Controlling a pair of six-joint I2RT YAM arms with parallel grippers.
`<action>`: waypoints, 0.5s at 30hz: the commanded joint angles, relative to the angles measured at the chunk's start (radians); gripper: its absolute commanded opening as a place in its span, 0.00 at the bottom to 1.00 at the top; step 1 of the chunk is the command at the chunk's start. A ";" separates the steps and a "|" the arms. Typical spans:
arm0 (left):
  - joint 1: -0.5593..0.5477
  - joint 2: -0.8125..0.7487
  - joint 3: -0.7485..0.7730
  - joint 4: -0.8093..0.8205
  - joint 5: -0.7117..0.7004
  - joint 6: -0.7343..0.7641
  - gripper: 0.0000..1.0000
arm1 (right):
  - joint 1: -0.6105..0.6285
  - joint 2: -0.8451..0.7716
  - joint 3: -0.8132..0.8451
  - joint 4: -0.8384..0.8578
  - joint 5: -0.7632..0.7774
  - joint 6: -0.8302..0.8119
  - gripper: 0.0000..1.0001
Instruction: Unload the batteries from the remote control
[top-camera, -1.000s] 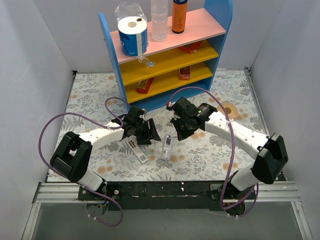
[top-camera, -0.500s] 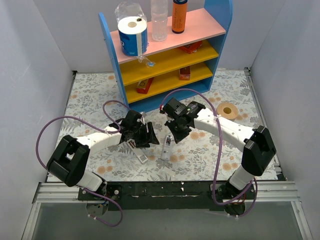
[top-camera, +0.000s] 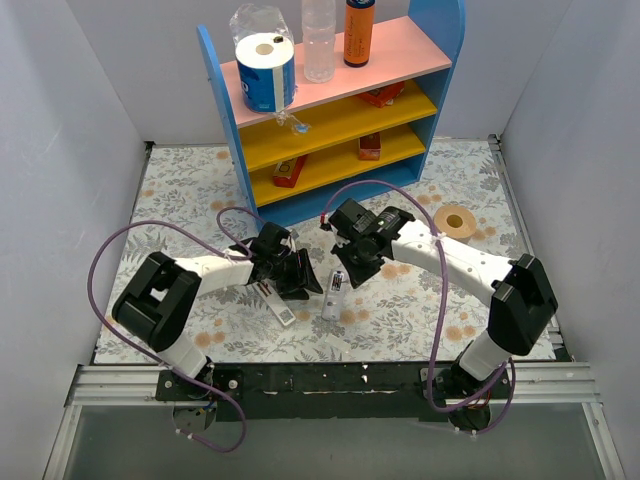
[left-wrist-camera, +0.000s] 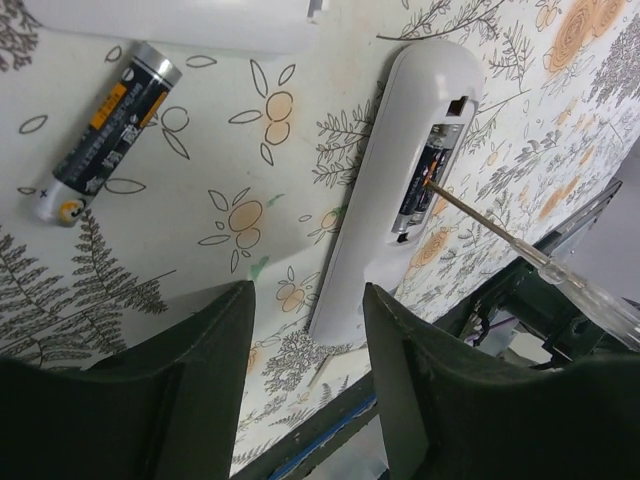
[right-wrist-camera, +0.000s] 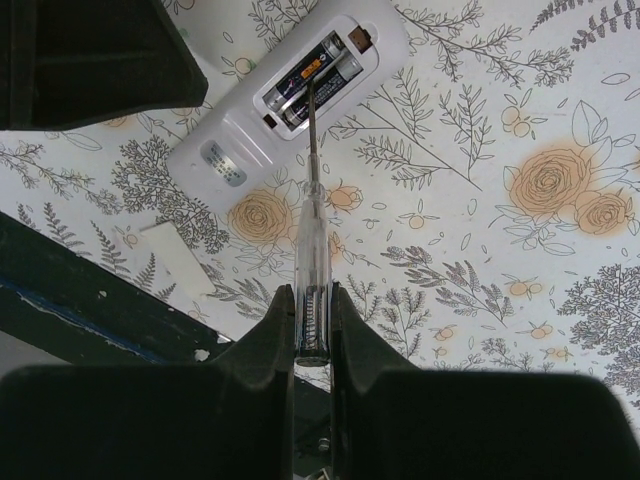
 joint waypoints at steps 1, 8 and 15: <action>-0.001 0.009 0.042 0.049 0.037 -0.010 0.46 | -0.003 -0.041 -0.070 0.068 -0.028 -0.019 0.01; -0.001 0.045 0.043 0.049 0.034 -0.021 0.43 | -0.026 -0.115 -0.171 0.172 -0.076 -0.025 0.01; -0.006 0.068 0.063 0.050 0.028 -0.024 0.38 | -0.056 -0.171 -0.250 0.241 -0.100 -0.028 0.01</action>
